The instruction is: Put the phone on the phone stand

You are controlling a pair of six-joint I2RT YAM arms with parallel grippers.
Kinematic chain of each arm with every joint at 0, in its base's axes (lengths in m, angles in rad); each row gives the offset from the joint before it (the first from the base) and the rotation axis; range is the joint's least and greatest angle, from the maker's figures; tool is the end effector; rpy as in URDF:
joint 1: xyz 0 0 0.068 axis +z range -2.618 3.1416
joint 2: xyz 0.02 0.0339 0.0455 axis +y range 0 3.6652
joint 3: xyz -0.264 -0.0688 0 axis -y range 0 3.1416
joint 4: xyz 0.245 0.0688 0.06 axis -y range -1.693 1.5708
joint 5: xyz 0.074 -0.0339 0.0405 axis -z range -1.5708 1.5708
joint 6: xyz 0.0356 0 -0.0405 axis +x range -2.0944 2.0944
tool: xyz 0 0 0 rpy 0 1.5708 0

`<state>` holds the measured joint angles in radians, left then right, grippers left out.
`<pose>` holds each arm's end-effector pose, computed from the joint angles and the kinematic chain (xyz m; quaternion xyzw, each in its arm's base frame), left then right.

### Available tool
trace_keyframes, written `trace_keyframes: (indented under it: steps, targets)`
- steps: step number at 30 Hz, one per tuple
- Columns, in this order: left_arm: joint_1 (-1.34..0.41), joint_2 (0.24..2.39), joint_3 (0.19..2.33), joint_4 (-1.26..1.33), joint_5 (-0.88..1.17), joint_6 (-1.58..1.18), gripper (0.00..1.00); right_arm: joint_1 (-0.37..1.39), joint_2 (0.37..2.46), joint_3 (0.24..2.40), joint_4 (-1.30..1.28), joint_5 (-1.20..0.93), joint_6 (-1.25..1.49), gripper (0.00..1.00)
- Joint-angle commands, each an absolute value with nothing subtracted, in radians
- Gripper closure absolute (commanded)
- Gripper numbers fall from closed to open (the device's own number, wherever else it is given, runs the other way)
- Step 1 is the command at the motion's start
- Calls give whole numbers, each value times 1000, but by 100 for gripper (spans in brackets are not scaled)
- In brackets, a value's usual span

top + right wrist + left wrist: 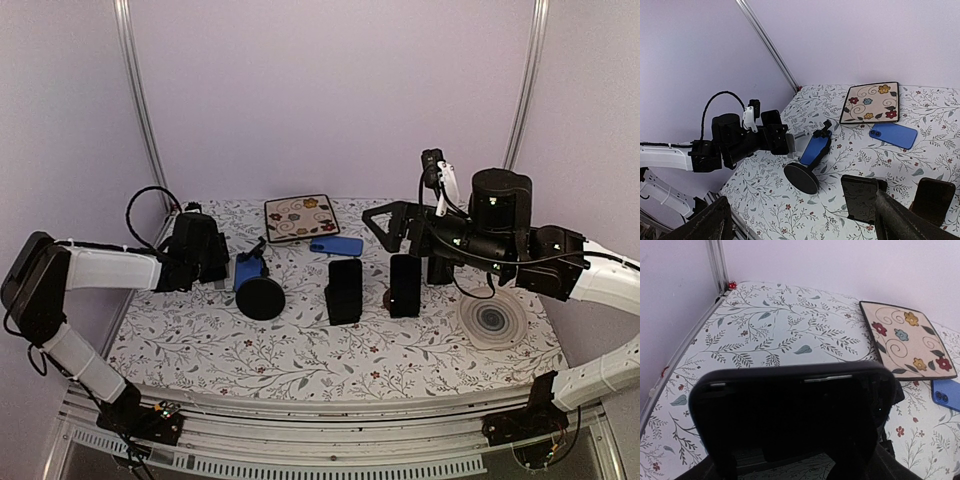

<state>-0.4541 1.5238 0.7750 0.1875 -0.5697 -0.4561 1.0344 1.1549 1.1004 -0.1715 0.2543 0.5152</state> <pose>0.2923 -0.1213 0.1990 -0.1367 0.8399 0.0169 0.5250 0.1441 0.2249 0.3773 -0.1229 0.7703 0.3613 0.5109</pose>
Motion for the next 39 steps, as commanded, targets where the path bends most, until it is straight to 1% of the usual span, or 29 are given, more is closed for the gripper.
trace_keyframes:
  steps: [1, 10, 13, 19, 39]
  targets:
    - [-436, 1576, 799, 308, -558, -453, 73, 1033, 1140, 1103, -162, 246, 506, 1]
    - [-436, 1639, 792, 390, -553, -425, 72, 1033, 1140, 1087, -157, 239, 522, 1]
    - [-436, 1649, 781, 417, -536, -413, 69, 1032, 1141, 1081, -153, 239, 527, 1]
    - [-436, 1652, 745, 472, -514, -385, 66, 1032, 1154, 1081, -150, 229, 530, 1]
    - [-436, 1661, 700, 526, -531, -328, 65, 1033, 1174, 1078, -143, 225, 526, 1]
